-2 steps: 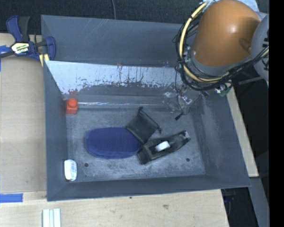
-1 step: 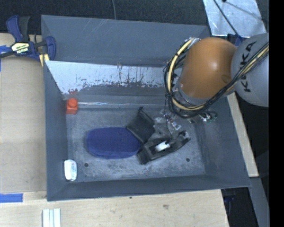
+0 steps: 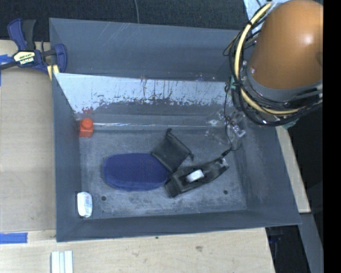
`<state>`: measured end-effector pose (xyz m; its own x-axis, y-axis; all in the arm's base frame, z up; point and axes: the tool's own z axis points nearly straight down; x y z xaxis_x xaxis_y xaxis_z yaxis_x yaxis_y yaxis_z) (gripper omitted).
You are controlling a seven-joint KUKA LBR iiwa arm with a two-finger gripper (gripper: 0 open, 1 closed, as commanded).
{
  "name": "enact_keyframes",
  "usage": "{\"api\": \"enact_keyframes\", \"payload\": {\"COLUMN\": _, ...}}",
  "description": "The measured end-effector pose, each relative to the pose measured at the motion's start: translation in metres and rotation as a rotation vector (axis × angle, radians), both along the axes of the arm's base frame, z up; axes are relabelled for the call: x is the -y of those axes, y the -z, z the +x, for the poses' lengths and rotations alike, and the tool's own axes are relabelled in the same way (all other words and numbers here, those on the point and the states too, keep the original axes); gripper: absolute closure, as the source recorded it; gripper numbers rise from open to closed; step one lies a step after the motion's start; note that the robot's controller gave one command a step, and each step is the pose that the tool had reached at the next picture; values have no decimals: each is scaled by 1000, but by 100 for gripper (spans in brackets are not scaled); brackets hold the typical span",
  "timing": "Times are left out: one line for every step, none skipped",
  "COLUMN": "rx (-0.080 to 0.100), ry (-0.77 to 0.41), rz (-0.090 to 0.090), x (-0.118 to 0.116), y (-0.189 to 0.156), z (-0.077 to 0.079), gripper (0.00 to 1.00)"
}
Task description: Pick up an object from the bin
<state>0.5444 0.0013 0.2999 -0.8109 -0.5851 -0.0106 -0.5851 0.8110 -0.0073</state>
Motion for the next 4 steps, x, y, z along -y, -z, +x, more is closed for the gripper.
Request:
{"api": "enact_keyframes", "payload": {"rx": -16, "ry": 102, "rz": 1, "x": 0, "y": 134, "z": 56, "gripper": 100}}
{"api": "enact_keyframes", "payload": {"rx": -16, "ry": 145, "rz": 1, "x": -2, "y": 184, "z": 34, "gripper": 100}}
{"api": "enact_keyframes", "payload": {"rx": -7, "ry": 145, "rz": 2, "x": -2, "y": 180, "z": 37, "gripper": 0}}
{"api": "enact_keyframes", "payload": {"rx": 10, "ry": 146, "rz": -10, "x": 10, "y": 223, "z": 53, "gripper": 0}}
